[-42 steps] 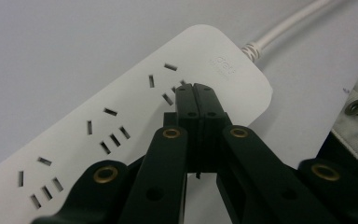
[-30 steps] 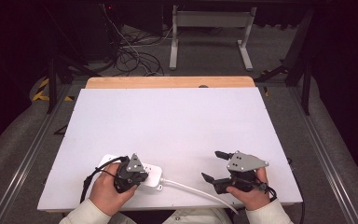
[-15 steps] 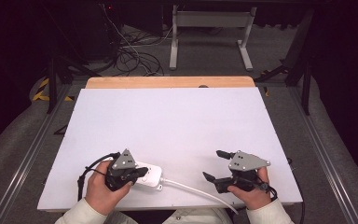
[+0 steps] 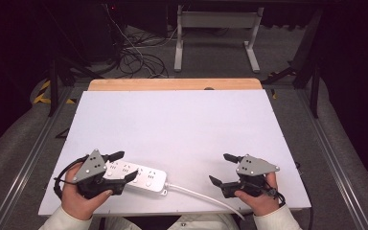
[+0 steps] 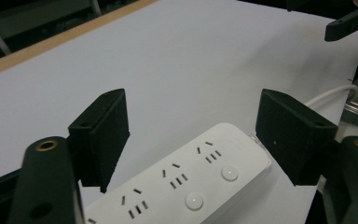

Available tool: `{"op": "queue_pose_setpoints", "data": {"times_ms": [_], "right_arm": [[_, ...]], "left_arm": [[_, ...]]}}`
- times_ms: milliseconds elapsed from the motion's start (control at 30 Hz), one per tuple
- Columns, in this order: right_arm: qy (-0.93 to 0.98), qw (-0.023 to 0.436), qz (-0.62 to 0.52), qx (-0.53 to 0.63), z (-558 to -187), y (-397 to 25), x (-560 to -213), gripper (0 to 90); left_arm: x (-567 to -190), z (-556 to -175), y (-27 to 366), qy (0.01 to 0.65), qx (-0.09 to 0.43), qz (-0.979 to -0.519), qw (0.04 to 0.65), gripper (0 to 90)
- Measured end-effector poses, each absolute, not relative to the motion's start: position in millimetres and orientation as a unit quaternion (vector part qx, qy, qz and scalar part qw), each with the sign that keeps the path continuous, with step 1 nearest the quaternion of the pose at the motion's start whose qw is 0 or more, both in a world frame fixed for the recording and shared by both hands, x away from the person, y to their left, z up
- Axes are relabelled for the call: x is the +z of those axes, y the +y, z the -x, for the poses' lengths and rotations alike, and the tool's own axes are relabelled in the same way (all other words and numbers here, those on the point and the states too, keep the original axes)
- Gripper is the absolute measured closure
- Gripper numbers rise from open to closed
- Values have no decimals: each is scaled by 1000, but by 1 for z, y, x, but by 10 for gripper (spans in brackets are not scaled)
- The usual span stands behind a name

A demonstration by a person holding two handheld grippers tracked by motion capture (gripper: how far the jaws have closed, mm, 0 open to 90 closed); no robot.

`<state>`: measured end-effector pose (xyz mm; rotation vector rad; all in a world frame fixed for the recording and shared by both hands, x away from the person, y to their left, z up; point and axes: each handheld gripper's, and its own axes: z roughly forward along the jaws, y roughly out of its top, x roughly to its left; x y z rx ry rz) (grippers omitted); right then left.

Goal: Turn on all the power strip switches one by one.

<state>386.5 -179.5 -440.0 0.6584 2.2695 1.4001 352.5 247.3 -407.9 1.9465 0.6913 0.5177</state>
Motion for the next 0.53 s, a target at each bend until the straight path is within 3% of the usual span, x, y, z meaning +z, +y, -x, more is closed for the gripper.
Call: {"op": "queue_pose_setpoints", "data": {"times_ms": [300,533], "right_arm": [[805,201,-242,503,-387,-183,-439,158],[802,203,-247,504,-388,-185,-439,155]], "left_arm": [[-428,-341,284,303,241,-775,499,165],[-438,-336,302,315,232,-761,518,111]]}}
